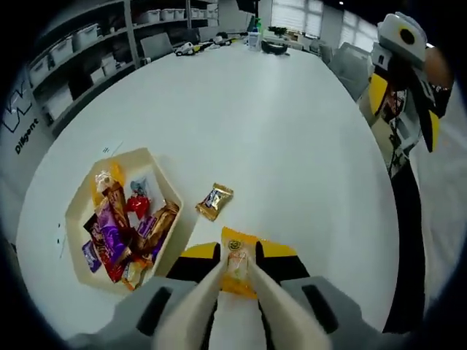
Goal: Place the target food into the container with the food tongs after gripping and lifting it, then release it inside without dropping or visibly crushing the food.
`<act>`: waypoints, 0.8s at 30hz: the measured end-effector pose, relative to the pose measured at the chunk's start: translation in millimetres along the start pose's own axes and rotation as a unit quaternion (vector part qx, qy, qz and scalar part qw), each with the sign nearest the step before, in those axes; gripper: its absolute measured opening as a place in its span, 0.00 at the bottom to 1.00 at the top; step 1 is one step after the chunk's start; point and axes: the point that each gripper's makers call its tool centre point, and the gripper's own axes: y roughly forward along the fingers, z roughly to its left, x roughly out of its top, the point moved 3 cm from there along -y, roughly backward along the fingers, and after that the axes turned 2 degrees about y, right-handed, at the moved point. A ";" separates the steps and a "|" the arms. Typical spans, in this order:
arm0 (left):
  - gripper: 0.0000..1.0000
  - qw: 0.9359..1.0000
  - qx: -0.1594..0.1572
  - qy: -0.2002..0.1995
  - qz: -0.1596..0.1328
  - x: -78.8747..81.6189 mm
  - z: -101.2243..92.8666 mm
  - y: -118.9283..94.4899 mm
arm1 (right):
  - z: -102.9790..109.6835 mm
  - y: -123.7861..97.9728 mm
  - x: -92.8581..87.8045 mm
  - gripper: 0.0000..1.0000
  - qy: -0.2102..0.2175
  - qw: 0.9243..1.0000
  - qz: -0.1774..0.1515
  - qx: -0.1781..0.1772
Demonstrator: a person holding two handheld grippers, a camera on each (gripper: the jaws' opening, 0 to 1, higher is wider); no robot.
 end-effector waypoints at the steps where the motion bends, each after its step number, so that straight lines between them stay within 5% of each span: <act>1: 0.16 1.000 0.001 -0.002 -0.003 1.5 1.6 -2.0 | 0.0 0.0 0.3 0.46 0.000 1.000 -0.001 0.000; 13: 0.17 0.993 0.072 -0.058 -0.078 39.4 64.2 -58.0 | 4.0 0.5 2.7 0.46 -0.004 1.000 -0.004 0.000; 24: 0.19 0.979 0.157 -0.092 -0.096 52.3 137.5 -96.4 | 6.4 -3.3 4.5 0.46 -0.006 1.000 -0.005 -0.005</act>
